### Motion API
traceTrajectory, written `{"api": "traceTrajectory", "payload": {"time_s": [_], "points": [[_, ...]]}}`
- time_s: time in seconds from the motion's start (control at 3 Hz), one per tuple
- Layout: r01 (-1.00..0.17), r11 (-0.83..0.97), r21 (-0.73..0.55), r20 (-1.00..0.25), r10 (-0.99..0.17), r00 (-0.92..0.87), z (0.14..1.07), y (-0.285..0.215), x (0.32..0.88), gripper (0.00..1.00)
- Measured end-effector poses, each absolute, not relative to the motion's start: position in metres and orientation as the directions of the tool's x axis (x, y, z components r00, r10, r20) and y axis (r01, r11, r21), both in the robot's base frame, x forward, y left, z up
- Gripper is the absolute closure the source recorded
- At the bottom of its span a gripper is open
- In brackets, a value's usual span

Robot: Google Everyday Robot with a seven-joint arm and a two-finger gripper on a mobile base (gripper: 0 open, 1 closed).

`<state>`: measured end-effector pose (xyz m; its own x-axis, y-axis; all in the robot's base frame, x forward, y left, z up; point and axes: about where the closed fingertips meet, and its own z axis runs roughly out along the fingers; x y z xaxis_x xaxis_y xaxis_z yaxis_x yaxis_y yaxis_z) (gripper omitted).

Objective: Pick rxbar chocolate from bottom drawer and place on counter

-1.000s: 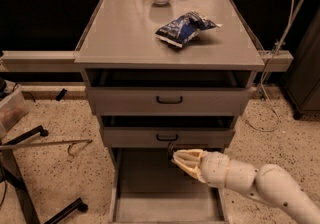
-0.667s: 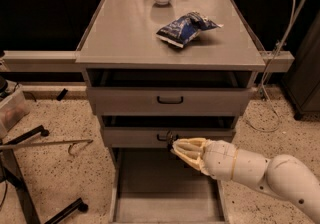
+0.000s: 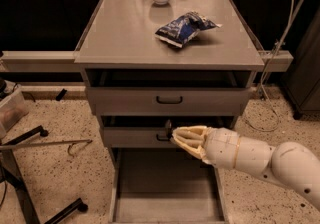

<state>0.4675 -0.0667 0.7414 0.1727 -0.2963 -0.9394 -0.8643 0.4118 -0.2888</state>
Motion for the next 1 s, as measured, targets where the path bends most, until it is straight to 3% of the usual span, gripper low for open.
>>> {"api": "traceTrajectory", "payload": {"time_s": [1.0], "points": [[-0.847,0.178,-0.501,-0.865,-0.153,0.478,0.985,0.009,0.52,1.0]]}}
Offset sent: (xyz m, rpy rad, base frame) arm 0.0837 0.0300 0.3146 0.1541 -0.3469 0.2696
